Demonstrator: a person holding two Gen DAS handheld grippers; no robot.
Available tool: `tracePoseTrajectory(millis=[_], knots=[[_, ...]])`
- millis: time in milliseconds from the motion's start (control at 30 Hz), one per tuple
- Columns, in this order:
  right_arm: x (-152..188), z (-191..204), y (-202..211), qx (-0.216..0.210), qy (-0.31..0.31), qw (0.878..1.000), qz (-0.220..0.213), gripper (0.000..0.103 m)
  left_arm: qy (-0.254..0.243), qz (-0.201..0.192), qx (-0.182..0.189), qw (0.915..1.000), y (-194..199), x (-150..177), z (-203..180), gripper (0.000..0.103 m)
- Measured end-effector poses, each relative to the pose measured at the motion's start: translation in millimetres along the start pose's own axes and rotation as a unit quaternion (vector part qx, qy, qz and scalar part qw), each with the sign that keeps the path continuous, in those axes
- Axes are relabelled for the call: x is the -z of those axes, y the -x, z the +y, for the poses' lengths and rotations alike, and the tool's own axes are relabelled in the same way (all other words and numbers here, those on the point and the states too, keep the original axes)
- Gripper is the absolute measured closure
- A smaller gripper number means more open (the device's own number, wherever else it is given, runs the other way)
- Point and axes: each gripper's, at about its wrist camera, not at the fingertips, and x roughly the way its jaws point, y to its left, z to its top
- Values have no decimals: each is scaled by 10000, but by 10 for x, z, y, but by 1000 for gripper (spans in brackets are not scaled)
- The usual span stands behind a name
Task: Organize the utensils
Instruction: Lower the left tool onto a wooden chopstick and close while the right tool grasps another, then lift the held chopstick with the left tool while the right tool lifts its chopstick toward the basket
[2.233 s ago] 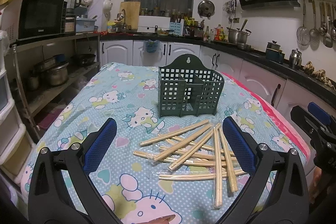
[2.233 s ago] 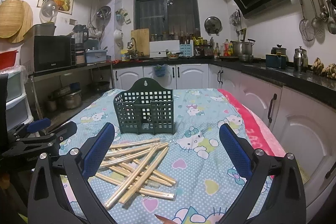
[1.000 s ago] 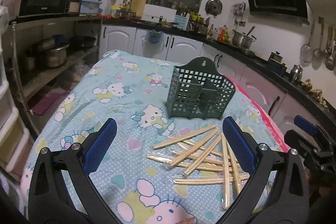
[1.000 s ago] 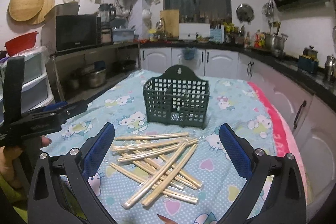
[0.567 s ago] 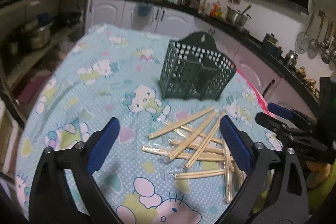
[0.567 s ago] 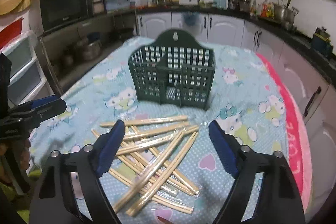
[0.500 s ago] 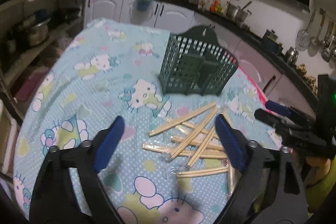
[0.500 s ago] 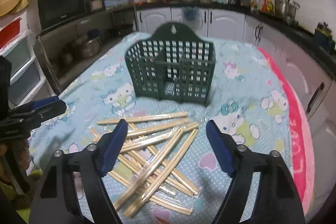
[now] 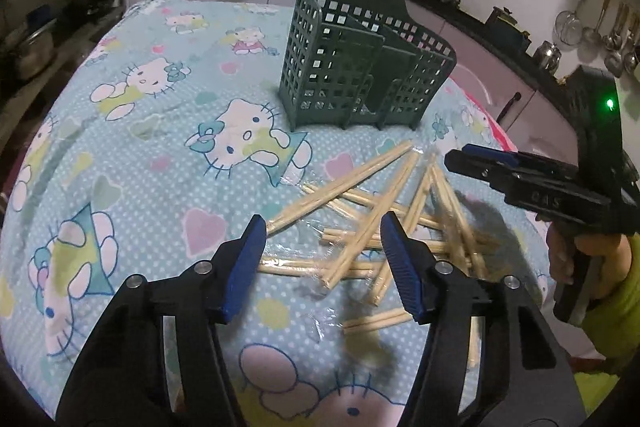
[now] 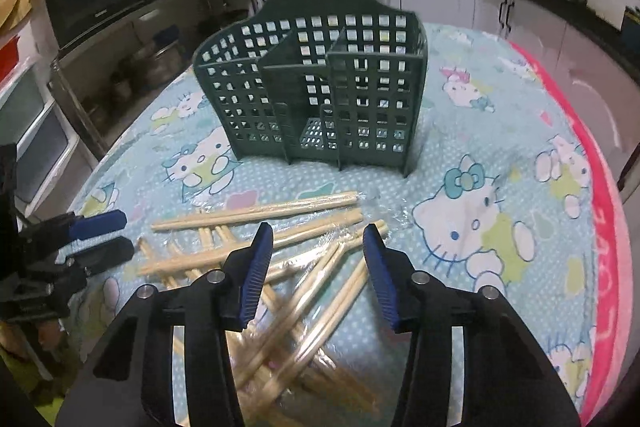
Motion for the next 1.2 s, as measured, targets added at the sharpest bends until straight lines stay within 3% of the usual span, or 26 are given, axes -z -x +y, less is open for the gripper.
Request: tracePoseTrajectory(millis=[400,567,667,967,1067,1200], knots=[[-96,-14,-315,-60,90,9994,333,77,71,196,-17,9998,-206,30,171,57],[-89,-22,-389,-48,79,9991,410,96,93,229,36,9997,-267,41,191,64],[-87,-25,-374,-101,98,9992,364,102,147,260,63,9995,-317,31,221,65],[-121,-65,-193,-141,34,9999,82,102,218,264,138,9993,-351,13,292,68],[-134,-39,-141,-190,44,9998,3,102,153,288,114,9994,-373,18,290,76],[-150,-18,-75,-239,6,9997,-66,102,150,299,52,9994,-384,16,351,98]])
